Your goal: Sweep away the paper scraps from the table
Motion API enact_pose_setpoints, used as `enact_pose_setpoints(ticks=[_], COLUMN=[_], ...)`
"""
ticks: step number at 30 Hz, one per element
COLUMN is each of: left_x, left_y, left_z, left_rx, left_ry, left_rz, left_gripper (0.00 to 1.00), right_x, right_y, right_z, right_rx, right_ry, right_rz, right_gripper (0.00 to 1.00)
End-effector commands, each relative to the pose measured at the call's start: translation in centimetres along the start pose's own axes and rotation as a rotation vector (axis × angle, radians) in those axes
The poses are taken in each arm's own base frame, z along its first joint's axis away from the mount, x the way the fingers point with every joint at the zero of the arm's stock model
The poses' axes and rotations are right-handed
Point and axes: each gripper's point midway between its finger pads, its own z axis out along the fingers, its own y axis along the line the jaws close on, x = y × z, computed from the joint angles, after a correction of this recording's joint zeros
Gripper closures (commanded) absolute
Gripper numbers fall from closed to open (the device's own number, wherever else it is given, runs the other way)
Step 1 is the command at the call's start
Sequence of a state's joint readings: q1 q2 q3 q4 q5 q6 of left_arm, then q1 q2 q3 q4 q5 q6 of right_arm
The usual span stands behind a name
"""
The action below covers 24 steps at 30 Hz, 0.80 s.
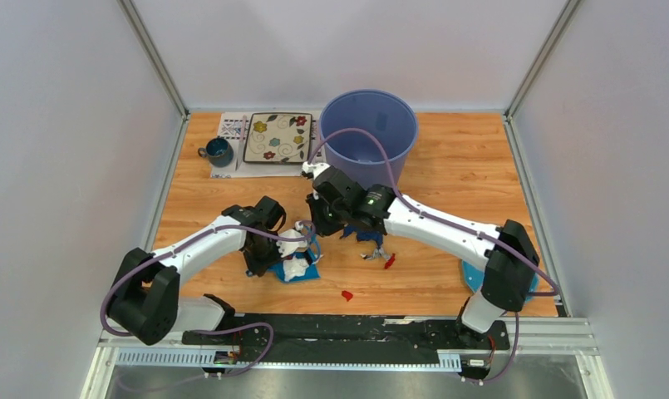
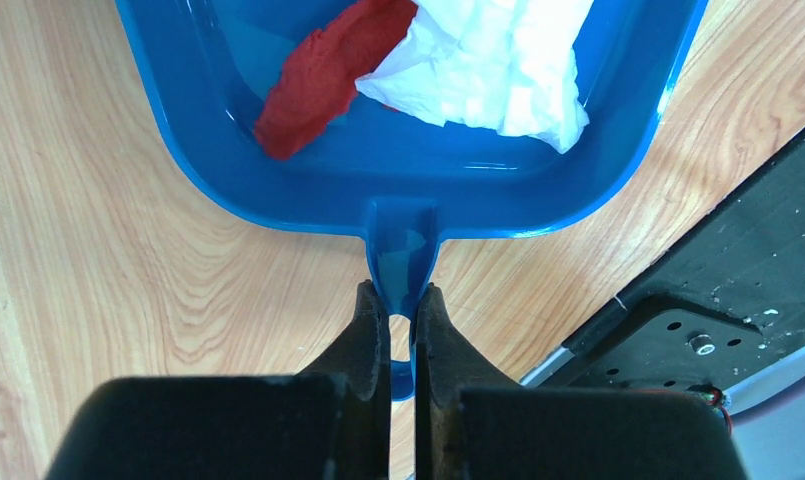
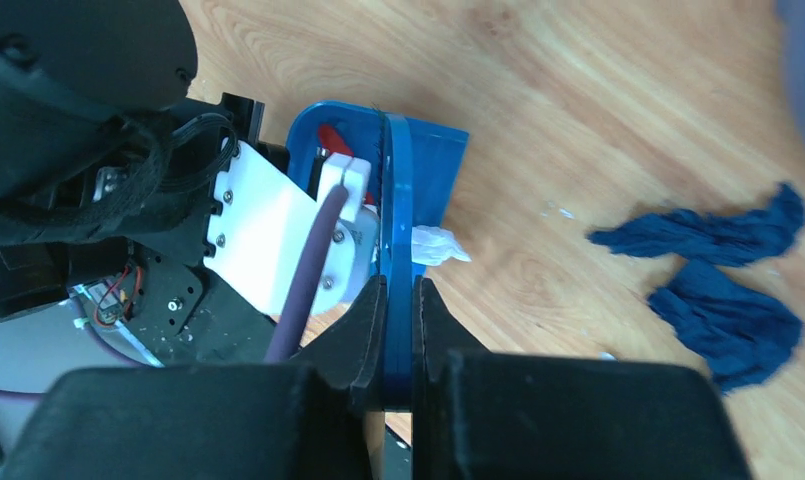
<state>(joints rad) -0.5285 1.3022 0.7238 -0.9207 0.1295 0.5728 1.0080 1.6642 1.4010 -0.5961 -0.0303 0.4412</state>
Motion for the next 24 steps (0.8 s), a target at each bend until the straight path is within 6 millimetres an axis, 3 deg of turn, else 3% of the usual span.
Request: enact_pose_setpoints(ticks=[1, 3, 7, 11, 14, 17, 22, 24], left_x=[-1.2, -1.2, -1.1, -1.0, -1.0, -0.7, -0.8, -1.0], left_y=[-0.1, -0.1, -0.4, -0.4, -0.7, -0.9, -1.1, -1.2], left_z=[-0.2, -0.1, -0.1, -0.2, -0.1, 0.1, 0.2, 0.2], left_rx=[0.006, 0.006, 0.011, 0.008, 0.015, 0.019, 0.029, 0.039], left_ry=[-0.058, -0.058, -0.061, -0.065, -0.069, -0.064, -0.071, -0.081], left_rz=[0.002, -0.004, -0.009, -0.015, -0.021, -0.027, -0.033, -0.038], left_gripper=[1.00, 1.00, 1.00, 1.00, 1.00, 1.00, 1.00, 1.00], right_x=[-4.8, -5.2, -2.9, 0.0, 1.7, 1.9, -0.7, -0.9], right_y=[-0.8, -2.4, -6.2, -7.2, -5.9, -3.0, 1.5, 3.3], right_z=[-6.5, -7.7, -6.5, -3.1, -0.6, 0.5, -0.3, -1.0], right_rx=[0.095, 0.175, 0.328, 0.363, 0.288, 0.173, 0.023, -0.048], right_ry=[-0.208, -0.256, -0.180, -0.030, 0.065, 0.094, 0.017, 0.014], right_rz=[-0.049, -0.056, -0.070, -0.088, -0.077, -0.089, -0.114, -0.112], right_gripper=[1.00, 1.00, 1.00, 1.00, 1.00, 1.00, 1.00, 1.00])
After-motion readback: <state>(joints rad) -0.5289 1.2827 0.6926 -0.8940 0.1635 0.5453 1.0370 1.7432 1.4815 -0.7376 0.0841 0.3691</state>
